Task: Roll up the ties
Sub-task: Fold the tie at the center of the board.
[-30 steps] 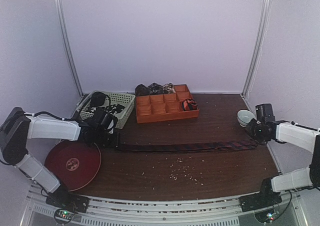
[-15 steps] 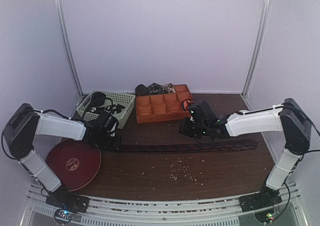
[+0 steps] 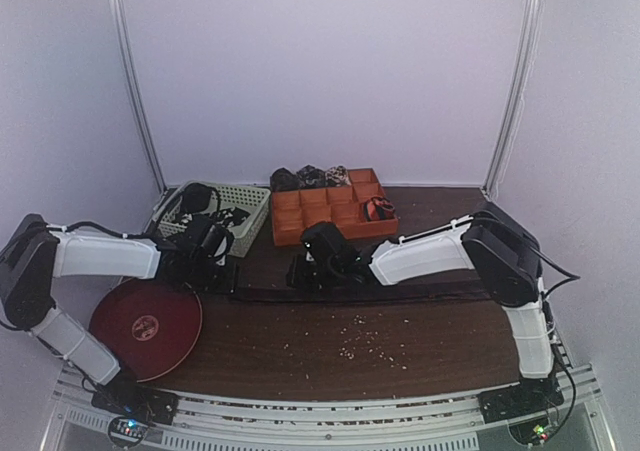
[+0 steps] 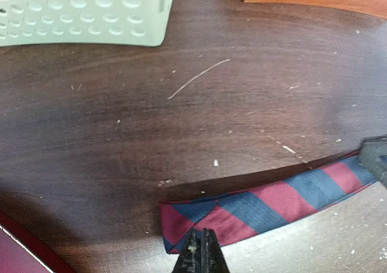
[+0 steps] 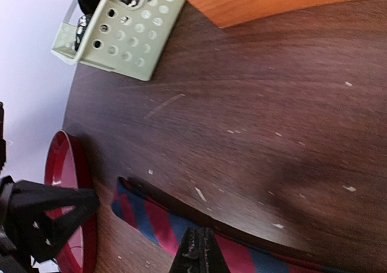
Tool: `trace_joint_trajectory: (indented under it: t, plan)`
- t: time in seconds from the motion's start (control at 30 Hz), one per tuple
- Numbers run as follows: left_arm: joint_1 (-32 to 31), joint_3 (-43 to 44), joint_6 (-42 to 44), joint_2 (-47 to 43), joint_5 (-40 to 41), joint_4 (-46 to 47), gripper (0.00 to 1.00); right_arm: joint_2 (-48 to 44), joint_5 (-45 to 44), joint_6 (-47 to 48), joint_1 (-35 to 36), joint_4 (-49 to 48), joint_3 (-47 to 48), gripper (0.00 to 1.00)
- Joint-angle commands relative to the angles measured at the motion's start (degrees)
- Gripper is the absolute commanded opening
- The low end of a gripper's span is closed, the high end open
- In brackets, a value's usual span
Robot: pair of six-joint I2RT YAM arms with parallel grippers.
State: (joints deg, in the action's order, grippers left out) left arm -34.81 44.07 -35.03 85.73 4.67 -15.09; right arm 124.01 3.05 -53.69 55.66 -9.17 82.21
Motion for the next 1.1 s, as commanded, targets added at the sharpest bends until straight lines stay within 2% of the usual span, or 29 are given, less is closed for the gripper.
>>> trace_joint_trajectory:
  t: [0.0, 0.27, 0.47, 0.73, 0.87, 1.07]
  plan:
    - [0.52, -0.26, 0.69, -0.2, -2.76, 0.87, 0.0, 3.44, 3.16, -1.92, 0.66, -2.01, 4.99, 0.0]
    - [0.73, -3.51, -0.12, 2.52, -3.95, 3.64, 0.0, 9.5, 4.51, -2.35, 1.59, 1.17, 9.85, 0.0]
    - [1.83, -4.37, -1.17, 5.48, -2.38, 3.94, 0.0, 9.68, 0.79, -1.73, 1.52, 5.12, 7.97, 0.0]
    - [5.01, -1.96, -0.04, -0.3, -2.69, 1.34, 0.0, 7.92, -0.01, -0.14, 1.48, 6.2, 8.4, 0.0]
    - [9.16, -2.14, 1.93, -1.46, -8.03, 2.44, 0.05, 6.71, 0.18, 0.99, 1.54, 7.03, 11.07, 0.0]
    - [10.67, -2.64, 3.29, -1.88, -11.16, 3.54, 0.12, 6.74, 1.88, 1.05, 2.53, 6.32, 12.52, 0.0]
